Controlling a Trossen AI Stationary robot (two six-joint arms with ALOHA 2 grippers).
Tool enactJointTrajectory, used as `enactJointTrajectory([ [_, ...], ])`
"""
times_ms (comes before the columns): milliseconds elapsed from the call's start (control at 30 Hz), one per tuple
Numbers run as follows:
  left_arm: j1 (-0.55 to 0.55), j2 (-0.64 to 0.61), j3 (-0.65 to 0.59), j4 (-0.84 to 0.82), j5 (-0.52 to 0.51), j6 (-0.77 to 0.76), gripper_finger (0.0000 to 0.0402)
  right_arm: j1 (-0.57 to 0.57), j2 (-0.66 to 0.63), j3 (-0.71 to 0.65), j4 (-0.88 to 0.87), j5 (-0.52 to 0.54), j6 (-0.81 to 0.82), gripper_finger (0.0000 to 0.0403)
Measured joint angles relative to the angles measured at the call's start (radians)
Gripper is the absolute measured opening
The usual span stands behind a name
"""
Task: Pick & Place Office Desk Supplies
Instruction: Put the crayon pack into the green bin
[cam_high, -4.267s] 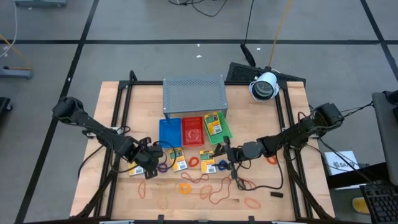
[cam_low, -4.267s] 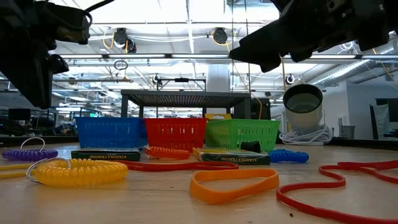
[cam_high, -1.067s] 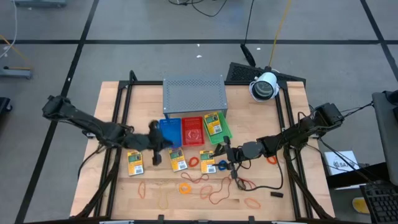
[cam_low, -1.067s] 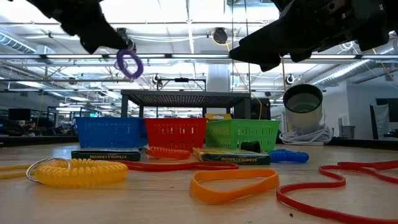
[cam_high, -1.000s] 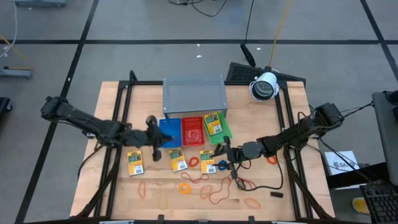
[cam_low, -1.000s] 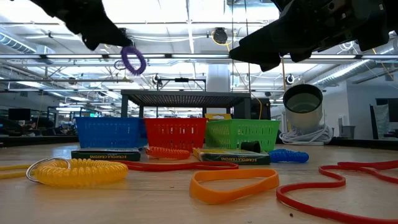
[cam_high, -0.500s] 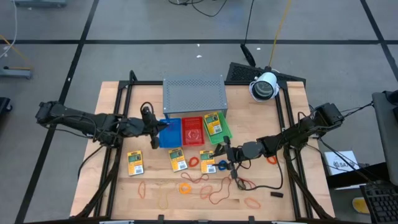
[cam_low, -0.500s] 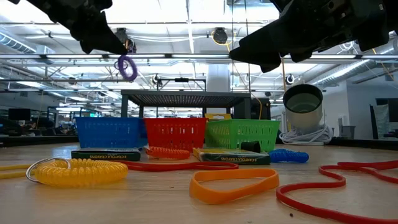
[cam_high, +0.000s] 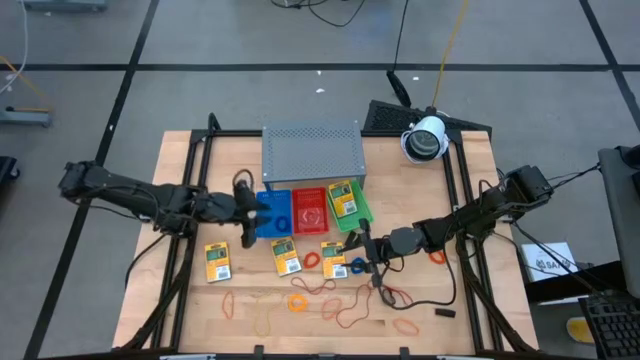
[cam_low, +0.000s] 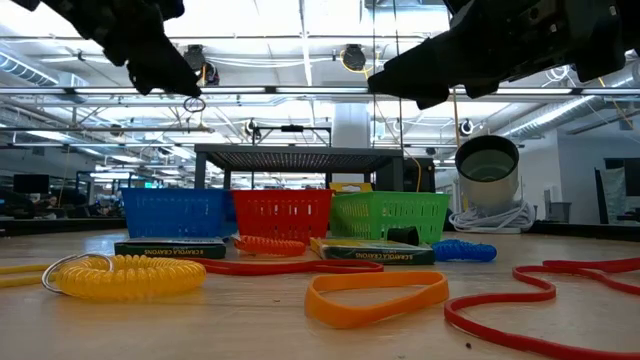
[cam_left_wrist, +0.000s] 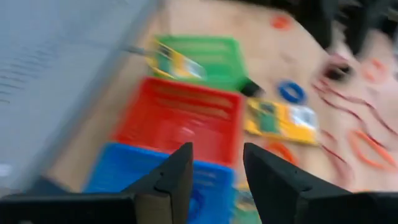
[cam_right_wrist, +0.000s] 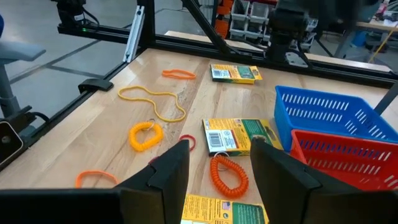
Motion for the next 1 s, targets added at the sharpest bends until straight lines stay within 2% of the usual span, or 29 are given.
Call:
enactJointTrajectory([
  [133,-0.056,0.077,0.000,0.066,0.106,-0.009,0.0149,0.000,0.000,0.000,-0.002,-0.003,0.004,0.0160],
  [300,-0.149,0.204,0.000,0.071,0.138,-0.102,0.0136,0.000,0.000,0.000,-0.004,-0.004,0.004,0.0160],
  [500,-0.168,0.243,0.000,-0.191,0.161,-0.237,0.0121,0.000,0.000,0.000,-0.004,-0.004,0.040,0.0160],
  [733,-0.120,0.150,0.000,-0.638,0.192,-0.370,0.0103,0.000,0.000,0.000,-0.004,-0.004,0.041,0.0160],
  [833,-0.114,0.106,0.000,-0.721,0.193,-0.388,0.0097,0.000,0.000,0.000,-0.004,-0.005,0.041,0.0160],
  [1000,-0.114,0.065,0.000,-0.741,0.223,-0.386,0.0095,0.000,0.000,0.000,-0.005,-0.005,0.040,0.0160],
])
